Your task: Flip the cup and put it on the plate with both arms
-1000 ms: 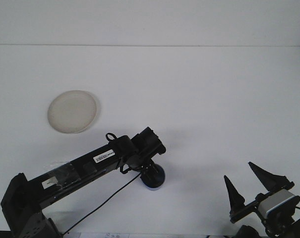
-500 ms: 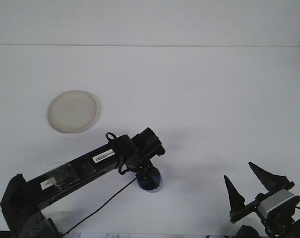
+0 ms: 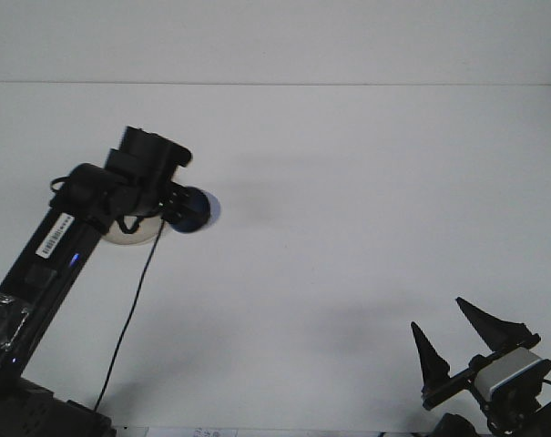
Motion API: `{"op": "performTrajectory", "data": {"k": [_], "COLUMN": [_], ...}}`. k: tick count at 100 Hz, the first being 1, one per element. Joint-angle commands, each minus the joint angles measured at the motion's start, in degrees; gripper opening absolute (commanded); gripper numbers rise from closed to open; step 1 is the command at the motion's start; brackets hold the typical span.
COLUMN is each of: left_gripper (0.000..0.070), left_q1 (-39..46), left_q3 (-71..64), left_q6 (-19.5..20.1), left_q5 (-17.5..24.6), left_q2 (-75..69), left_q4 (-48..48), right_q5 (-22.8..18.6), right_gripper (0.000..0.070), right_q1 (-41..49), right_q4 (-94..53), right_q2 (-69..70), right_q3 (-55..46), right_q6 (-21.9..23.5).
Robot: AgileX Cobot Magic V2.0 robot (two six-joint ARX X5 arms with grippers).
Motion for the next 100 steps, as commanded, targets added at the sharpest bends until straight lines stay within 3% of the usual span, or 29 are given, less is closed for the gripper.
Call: {"op": "performTrajectory", "data": {"k": [1,16,38,100], "left_gripper": [0.0009,0.0010,0.0010,0.0023], "left_q1": [4.72,14.93,22.58,24.44], "left_q3": [1.40,1.40,1.40,1.40], "left_q6": [0.26,-0.48,-2.69,-4.04], "left_q5": [-0.28,-0.28,-0.28,-0.26], "left_q2": [1.14,3.56,10.80,23.43], "left_q4": [1.22,3.04,4.90,6.03], "right_q5": [0.24,0.22,0.17,0.22], "right_gripper": [0.0548,0.0547,0.0548,0.0547], "right_q1": [0.59,0.59,0.59,0.59], "right_q4": [0.52,0.55,0.55,0.57], "right_q2": [0.13,0.13,0.13,0.13], "right_q3": [0.35,0.35,0.35,0.35], "right_q6": [1.11,1.53,3.15,3.21]}}
